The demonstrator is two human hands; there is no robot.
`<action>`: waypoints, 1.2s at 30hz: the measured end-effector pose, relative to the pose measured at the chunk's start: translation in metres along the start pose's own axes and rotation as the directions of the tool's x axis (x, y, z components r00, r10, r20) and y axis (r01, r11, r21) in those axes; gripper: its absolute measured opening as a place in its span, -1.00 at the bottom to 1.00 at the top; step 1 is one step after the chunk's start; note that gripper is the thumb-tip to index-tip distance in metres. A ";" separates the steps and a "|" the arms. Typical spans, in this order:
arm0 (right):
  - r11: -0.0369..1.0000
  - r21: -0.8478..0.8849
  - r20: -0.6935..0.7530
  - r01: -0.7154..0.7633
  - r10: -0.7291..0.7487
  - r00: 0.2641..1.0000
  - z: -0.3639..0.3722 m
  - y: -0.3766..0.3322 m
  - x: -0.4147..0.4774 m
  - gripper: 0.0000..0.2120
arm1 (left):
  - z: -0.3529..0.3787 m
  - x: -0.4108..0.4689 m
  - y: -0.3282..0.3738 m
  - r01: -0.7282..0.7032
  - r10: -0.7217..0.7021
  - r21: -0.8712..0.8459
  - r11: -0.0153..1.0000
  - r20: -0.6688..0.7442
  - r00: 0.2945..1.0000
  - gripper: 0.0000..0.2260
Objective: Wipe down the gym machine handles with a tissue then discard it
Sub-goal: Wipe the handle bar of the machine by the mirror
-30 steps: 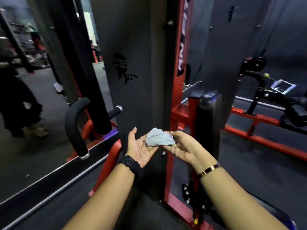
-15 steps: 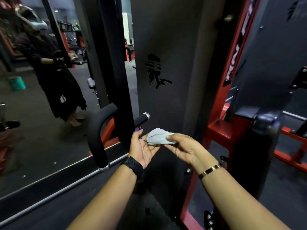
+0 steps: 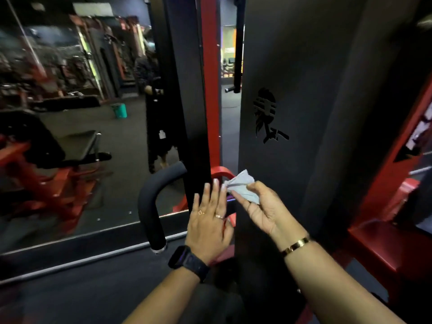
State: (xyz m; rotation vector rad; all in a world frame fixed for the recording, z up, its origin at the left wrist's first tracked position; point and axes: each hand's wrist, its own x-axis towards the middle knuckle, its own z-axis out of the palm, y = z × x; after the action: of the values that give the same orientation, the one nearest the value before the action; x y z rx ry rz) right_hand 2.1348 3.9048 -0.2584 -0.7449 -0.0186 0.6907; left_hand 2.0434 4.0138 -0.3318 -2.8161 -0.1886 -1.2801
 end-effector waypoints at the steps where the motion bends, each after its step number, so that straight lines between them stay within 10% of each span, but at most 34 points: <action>1: 0.999 0.013 -0.002 0.043 -0.043 0.999 -0.001 -0.001 0.008 -0.87 | 0.002 0.003 -0.001 0.029 -0.026 0.096 0.995 -0.029 0.999 -0.17; 7: 0.790 -0.409 0.156 0.456 -0.432 0.888 -0.005 0.014 0.032 -0.70 | 0.016 0.021 -0.012 0.182 -0.149 0.429 0.885 -0.110 0.983 -0.08; 10: 0.296 -0.656 0.504 0.694 -0.513 0.695 -0.014 0.030 0.042 -0.59 | 0.020 0.021 -0.014 0.202 -0.180 0.496 0.845 -0.092 0.979 0.11; 14: -0.266 -0.606 0.794 0.749 -0.250 0.554 -0.034 0.059 0.069 -0.46 | 0.020 0.017 -0.018 0.228 -0.187 0.513 0.827 -0.130 0.974 0.18; 18: -0.554 -0.405 0.902 0.728 -0.114 0.415 -0.061 0.056 0.081 -0.46 | 0.019 0.018 -0.017 0.240 -0.218 0.508 0.827 -0.104 0.970 0.34; 24: -0.536 -0.648 0.758 0.541 -0.385 0.526 -0.045 0.060 0.088 -0.46 | 0.021 0.017 -0.019 0.259 -0.244 0.521 0.813 -0.099 0.965 0.24; 29: -0.533 -0.493 0.868 0.687 -0.256 0.425 -0.036 0.080 0.084 -0.48 | 0.024 0.019 -0.021 0.251 -0.233 0.544 0.800 -0.103 0.967 -0.02; 36: -0.521 -0.678 0.727 0.518 -0.368 0.580 -0.062 0.058 0.097 -0.40 | 0.028 0.019 -0.021 0.285 -0.282 0.521 0.805 -0.087 0.955 0.33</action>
State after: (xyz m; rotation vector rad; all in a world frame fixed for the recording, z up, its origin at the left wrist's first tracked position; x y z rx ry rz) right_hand 2.1931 3.9537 -0.3624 -2.1202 -1.2068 -0.5956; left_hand 2.0745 4.0392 -0.3362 -2.3574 -0.8533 -1.0612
